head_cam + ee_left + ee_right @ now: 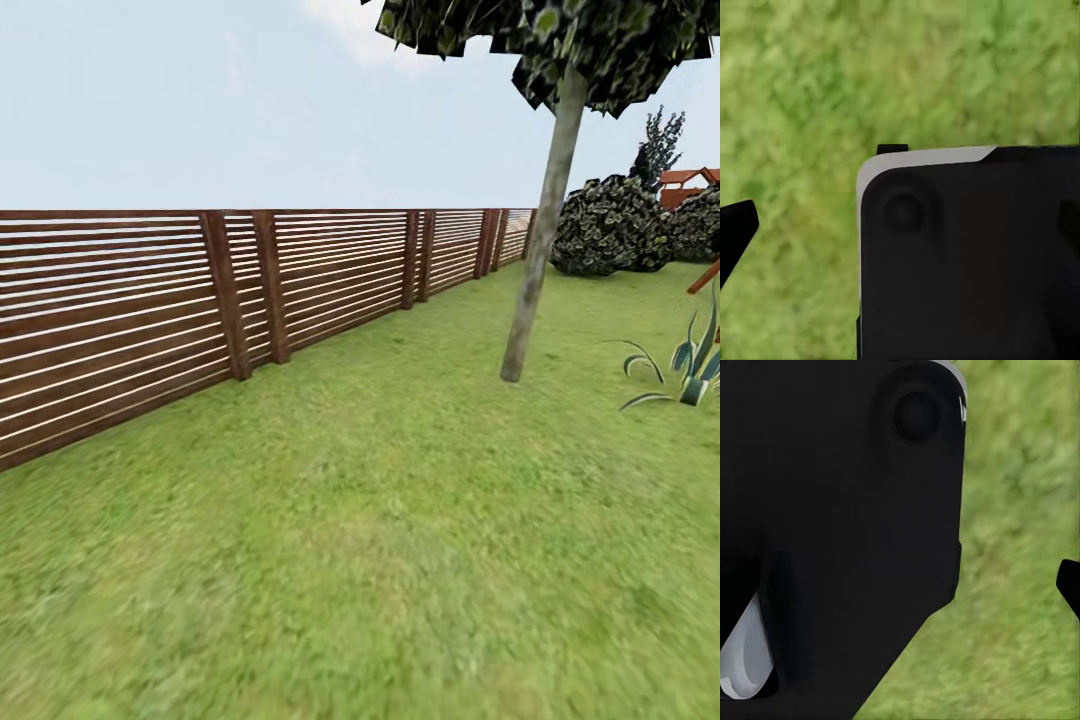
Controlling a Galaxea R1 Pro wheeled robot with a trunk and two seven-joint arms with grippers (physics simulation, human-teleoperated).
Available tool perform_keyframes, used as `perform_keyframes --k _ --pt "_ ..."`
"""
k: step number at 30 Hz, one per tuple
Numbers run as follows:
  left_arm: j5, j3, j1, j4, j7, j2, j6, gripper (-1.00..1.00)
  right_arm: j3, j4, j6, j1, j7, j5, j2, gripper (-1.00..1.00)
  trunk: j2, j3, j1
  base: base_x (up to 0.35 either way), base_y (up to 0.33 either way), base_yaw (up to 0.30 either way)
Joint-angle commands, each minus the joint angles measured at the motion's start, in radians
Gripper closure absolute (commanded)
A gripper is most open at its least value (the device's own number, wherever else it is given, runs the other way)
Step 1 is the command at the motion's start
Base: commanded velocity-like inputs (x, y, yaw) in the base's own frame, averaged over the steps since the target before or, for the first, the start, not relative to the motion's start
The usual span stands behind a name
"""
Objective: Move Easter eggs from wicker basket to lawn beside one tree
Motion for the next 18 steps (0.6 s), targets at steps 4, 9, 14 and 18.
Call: perform_keyframes --k 4,9,14,18 --pt "0.0 0.0 -0.001 0.001 0.0 0.0 -0.003 -1.0 0.0 -0.001 -0.002 0.0 -0.001 0.0 0.0 -1.0 -0.001 -0.001 0.001 0.33 0.103 0.0" --pt "0.0 0.0 -0.001 0.001 0.0 0.0 -0.003 -1.0 0.0 -0.001 -0.002 0.0 -0.001 0.0 0.0 -1.0 -0.001 -0.001 0.001 0.33 0.108 0.0" --pt "0.0 0.0 -0.001 0.001 0.0 0.0 -0.003 -1.0 0.0 -0.001 -0.002 0.0 -0.001 0.0 0.0 -1.0 -0.001 -0.001 0.001 0.328 0.113 0.0" --pt "0.0 0.0 -0.001 0.001 0.0 0.0 -0.003 -1.0 0.0 -0.001 -0.002 0.0 -0.001 0.0 0.0 -1.0 -0.001 -0.001 0.001 0.327 0.11 0.0"
